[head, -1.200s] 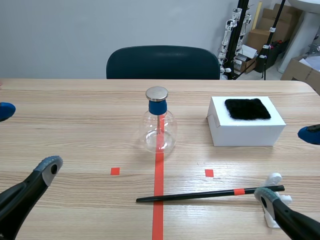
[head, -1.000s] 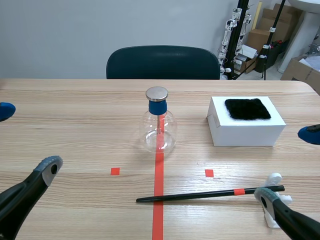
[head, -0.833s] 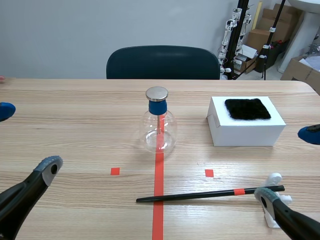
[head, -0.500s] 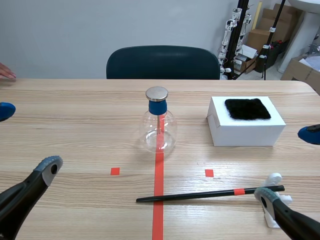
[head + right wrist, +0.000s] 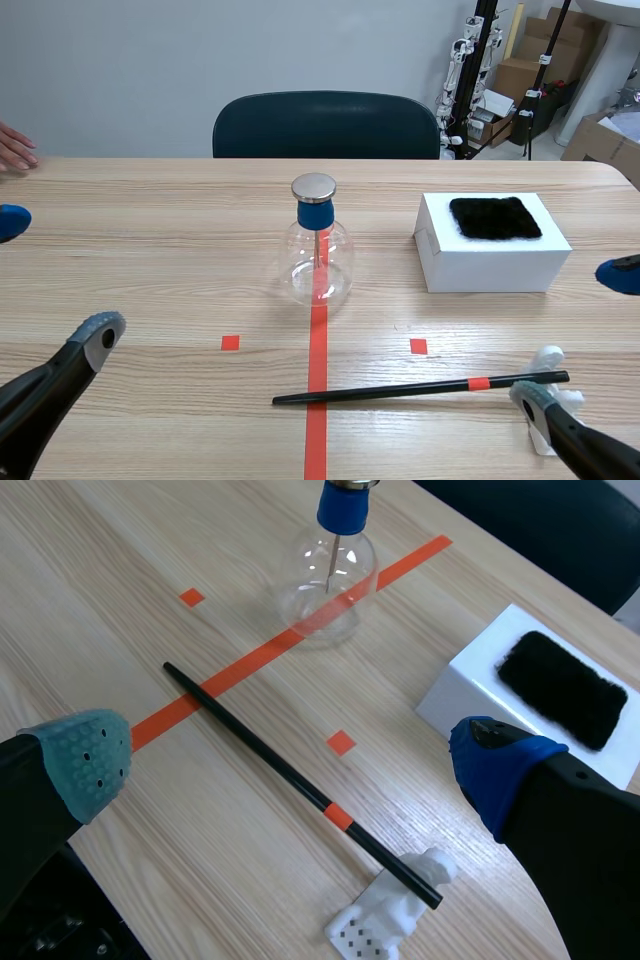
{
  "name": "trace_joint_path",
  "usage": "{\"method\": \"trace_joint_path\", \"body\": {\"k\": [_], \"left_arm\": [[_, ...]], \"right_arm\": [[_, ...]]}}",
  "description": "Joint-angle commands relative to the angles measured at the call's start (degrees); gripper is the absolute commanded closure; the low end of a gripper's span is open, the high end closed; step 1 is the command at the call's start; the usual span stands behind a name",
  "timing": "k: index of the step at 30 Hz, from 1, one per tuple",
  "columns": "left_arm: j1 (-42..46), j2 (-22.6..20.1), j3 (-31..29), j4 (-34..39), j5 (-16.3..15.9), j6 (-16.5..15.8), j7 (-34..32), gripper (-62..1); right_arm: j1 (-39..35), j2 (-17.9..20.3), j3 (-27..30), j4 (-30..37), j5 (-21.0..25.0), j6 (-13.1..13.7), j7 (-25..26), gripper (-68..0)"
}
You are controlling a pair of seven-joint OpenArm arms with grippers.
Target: Do the electroscope experiment. pick up the black charging rod
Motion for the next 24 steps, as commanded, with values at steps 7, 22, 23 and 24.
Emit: {"method": "trace_joint_path", "body": {"k": [7,22,23,24], "left_arm": [[0.46,0.02,0.13,-0.02,-0.74,0.04,-0.83,-62.3],[-2.49,0.33,0.24,-9.20,-0.59,0.00,-6.16,-62.3],[-3.34,0.33,0.24,-10.56,-0.59,-0.20,-6.78,-62.3],[-4.24,0.31,0.24,-12.09,-0.57,-0.42,-7.69,-62.3]], "right_arm": [[2.08,8.31,0.26,1.11,-4.46,-0.17,-0.83,-67.1],[21.00,35.39,-15.17,-1.42,-4.09,-0.20,-15.15,-67.1],[22.93,35.36,-16.92,-1.77,-4.13,-0.20,-16.37,-67.1],[25.03,35.39,-18.97,-2.14,-4.13,-0.20,-17.51,-67.1]]}}
